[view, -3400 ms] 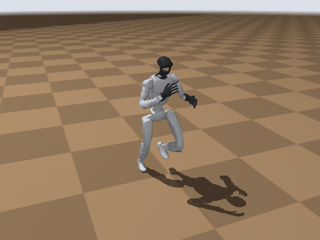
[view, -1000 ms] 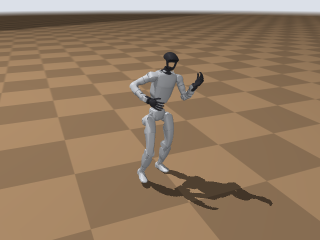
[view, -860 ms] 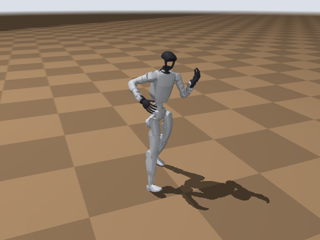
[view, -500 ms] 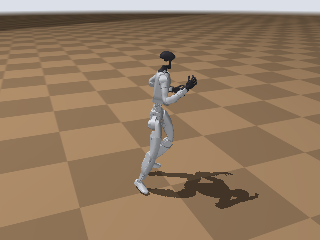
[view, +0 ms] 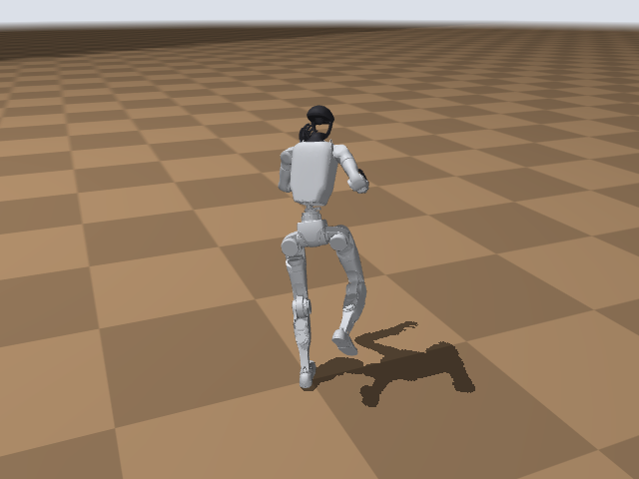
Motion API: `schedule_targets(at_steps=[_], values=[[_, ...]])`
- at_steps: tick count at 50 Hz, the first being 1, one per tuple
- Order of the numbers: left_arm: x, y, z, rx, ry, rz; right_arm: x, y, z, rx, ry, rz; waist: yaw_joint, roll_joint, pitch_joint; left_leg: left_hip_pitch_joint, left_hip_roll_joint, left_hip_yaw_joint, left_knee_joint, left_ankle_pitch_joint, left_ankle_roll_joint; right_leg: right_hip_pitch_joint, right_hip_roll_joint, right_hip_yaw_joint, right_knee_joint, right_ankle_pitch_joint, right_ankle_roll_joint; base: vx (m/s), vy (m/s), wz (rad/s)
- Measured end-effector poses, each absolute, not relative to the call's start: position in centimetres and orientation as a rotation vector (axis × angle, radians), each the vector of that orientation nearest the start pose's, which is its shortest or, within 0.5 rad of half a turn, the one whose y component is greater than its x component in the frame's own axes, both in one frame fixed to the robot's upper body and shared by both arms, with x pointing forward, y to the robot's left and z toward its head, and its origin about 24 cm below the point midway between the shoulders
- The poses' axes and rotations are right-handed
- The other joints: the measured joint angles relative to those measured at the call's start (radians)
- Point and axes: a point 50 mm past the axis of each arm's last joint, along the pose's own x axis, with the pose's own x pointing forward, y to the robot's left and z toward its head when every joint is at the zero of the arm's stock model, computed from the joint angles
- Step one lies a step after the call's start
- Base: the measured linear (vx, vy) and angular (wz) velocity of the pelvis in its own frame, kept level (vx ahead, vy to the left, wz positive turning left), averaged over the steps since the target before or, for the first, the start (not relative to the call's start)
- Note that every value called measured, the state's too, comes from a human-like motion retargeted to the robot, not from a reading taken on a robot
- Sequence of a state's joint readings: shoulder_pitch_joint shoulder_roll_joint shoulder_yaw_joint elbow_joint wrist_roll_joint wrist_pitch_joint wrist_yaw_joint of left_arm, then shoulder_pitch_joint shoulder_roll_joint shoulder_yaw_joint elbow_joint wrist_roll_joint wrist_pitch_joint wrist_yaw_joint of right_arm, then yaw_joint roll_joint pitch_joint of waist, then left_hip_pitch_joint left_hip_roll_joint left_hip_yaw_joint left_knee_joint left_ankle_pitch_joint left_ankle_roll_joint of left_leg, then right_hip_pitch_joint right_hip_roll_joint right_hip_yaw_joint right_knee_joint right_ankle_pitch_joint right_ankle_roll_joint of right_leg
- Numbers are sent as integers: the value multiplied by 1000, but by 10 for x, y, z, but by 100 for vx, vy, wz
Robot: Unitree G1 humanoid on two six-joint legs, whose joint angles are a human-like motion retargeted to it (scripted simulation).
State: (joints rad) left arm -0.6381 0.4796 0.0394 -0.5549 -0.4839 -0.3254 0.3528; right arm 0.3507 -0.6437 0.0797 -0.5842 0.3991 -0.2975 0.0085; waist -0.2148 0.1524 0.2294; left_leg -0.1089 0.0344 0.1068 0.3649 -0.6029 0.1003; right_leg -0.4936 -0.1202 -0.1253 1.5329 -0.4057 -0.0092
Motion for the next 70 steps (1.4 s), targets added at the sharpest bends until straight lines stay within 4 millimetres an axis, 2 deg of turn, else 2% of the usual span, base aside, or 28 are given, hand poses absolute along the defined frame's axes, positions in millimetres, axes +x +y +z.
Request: schedule_targets(at_steps=[3, 5, 7, 10, 12, 14, 17, 18, 20, 22, 25, 27, 29, 32, 35, 37, 38, 40, 42, 45, 48, 52, 55, 56, 59, 61, 65, 70], values=[[188, 169, 343, -484, -1459, -293, 158, -215, 120, -164, -232, 277, -70, 68, -24, 92, 49, -67, -137, 262, -105, 29, 19, -79, -341, 7, -20, 77, -4, 217], [184, 175, 343, -208, -1512, -95, 156, -225, 108, -201, -151, 257, -83, 73, -43, 176, 59, -19, -228, 424, -99, 75, 52, -64, -621, 49, 22, 82, -15, 168], [176, 174, 330, -144, -1490, -119, 166, -224, 98, -222, -122, 250, -82, 10, -64, 206, 38, 79, -103, 422, -67, 146, 35, -10, -897, 74, 73, 83, -22, 141], [171, 176, 302, -108, -1342, -203, 194, -214, 95, -281, -159, 232, -66, -112, -71, 83, -17, 62, 486, 225, 26, 239, -44, 47, -1190, 91, 136, 73, -24, 124], [180, 181, 277, -150, -1162, -213, 213, -211, 106, -289, -236, 186, -18, -134, -58, -79, -37, 9, 946, 118, 47, 247, -62, 35, -1182, 44, 127, 61, -23, 95], [196, 193, 238, -183, -915, -121, 232, -206, 127, -272, -356, 135, 54, -128, -20, -231, -11, -5, 1351, 30, 69, 243, -61, 7, -1033, -108, 74, 57, -21, 79], [212, 211, 150, -435, -464, 96, 263, -185, 183, -258, -609, 114, 166, -146, 13, -483, -32, 14, 1733, -64, 129, 227, -91, -29, -850, -288, 44, 61, -16, 67], [206, 222, 124, -293, -351, 147, 267, -178, 208, -269, -713, 133, 209, -162, 6, -561, -42, 44, 1770, -63, 121, 237, -102, -32, -850, -302, 50, 77, -9, 13], [181, 238, 91, -243, -190, 222, 263, -163, 251, -251, -905, 164, 318, -215, -28, -673, -40, 120, 1726, -44, 97, 285, -117, -12, -918, -260, 69, 93, -3, -46], [153, 249, 81, -187, -86, 223, 247, -149, 275, -211, -1050, 193, 440, -270, -76, -714, -15, 185, 1546, -20, 87, 360, -127, 21, -1039, -112, 81, 108, 7, -84], [122, 255, 75, -257, 30, 218, 218, -131, 288, -96, -1191, 248, 573, -329, -130, -668, 33, 273, 1135, 18, 102, 489, -149, 56, -1225, 218, 92, 114, 22, -38], [114, 254, 74, -102, 72, 114, 204, -123, 290, -71, -1246, 314, 586, -366, -160, -580, 4, 333, 723, 72, 112, 529, -167, 79, -1276, 372, 139, 111, 29, 53], [112, 254, 78, -90, 61, 113, 191, -117, 289, -41, -1278, 360, 592, -339, -141, -391, -12, 361, 257, 127, 37, 594, -123, 131, -1220, 387, 164, 119, 30, 24], [126, 249, 91, -77, -21, 82, 180, -117, 278, 6, -1251, 405, 561, -193, -74, -129, 44, 290, -181, 202, -89, 627, 13, 126, -832, 248, 116, 116, 29, 49], [164, 229, 100, -81, -147, 34, 191, -124, 246, 26, -1044, 395, 456, -168, -45, -92, 36, 175, -117, 129, 10, 443, -1, 80, -222, 49, 31, 98, 16, 134], [203, 209, 119, -141, -310, 21, 209, -129, 205, 21, -822, 322, 367, -212, -19, -141, 6, 112, 89, -16, 111, 287, 29, 126, 122, -83, 31, 89, 3, 165], [224, 194, 127, -312, -323, 75, 217, -134, 176, 10, -666, 242, 324, -217, -14, -169, 3, 85, 188, -81, 132, 204, 63, 143, 265, -135, 39, 91, 0, 158], [254, 168, 187, -102, -622, -76, 215, -150, 136, -9, -476, 171, 239, -192, -11, -176, 24, 34, 283, -157, 116, 46, 128, 132, 444, -189, 59, 98, 0, 147], [262, 149, 244, -75, -872, -124, 198, -169, 125, -7, -415, 167, 126, -142, -26, -118, 46, -19, 237, -143, 71, -75, 125, 74, 460, -215, 56, 109, 0, 162], [251, 142, 299, -126, -1141, -84, 170, -193, 132, -75, -371, 236, -76, -51, -77, 6, 81, -100, 62, 14, -9, -180, 17, -55, 276, -235, 2, 119, -7, 167], [240, 142, 318, -185, -1262, -47, 154, -212, 130, -134, -280, 224, -196, 17, -119, 135, 140, -133, -116, 295, -116, -183, -29, -179, -126, -194, -18, 123, -26, 97], [220, 170, 335, 288, -1435, 161, 146, -246, 154, -626, -311, 186, -297, -8, -159, 293, 143, -104, -192, 521, -198, -51, -9, -222, -875, -40, 83, 124, -39, 63], [204, 203, 348, 538, -1482, 438, 147, -281, 184, -989, -354, 10, -360, -123, -156, 411, 83, -73, -61, 447, -184, 100, -86, -218, -1347, 12, 187, 125, -46, 76], [206, 203, 350, 716, -1421, 339, 146, -292, 193, -1045, -335, -21, -361, -160, -157, 432, 80, -54, 19, 410, -185, 127, -119, -226, -1395, 65, 209, 119, -47, 40], [206, 219, 356, 1195, -1232, 291, 146, -316, 230, -1226, -328, -109, -312, -219, -113, 420, 141, 26, 342, 279, -142, 141, -166, -218, -1297, 211, 197, 103, -38, -28], [209, 236, 358, 1402, -1072, 329, 153, -327, 259, -1348, -357, -187, -252, -197, -27, 339, 227, 34, 599, 156, -94, 97, -135, -195, -1068, 137, 160, 82, -23, -82], [220, 271, 333, 1382, -800, 333, 176, -336, 293, -1432, -408, -308, -121, -150, 92, 33, 212, -81, 929, -49, -14, 73, -88, -171, -872, 14, 115, 57, -7, -68], [220, 280, 316, 1385, -745, 305, 199, -314, 310, -1511, -517, -242, 67, -204, 52, -280, 155, 76, 671, -54, 15, 117, -93, -102, -1035, 88, 122, 45, 2, -56]])
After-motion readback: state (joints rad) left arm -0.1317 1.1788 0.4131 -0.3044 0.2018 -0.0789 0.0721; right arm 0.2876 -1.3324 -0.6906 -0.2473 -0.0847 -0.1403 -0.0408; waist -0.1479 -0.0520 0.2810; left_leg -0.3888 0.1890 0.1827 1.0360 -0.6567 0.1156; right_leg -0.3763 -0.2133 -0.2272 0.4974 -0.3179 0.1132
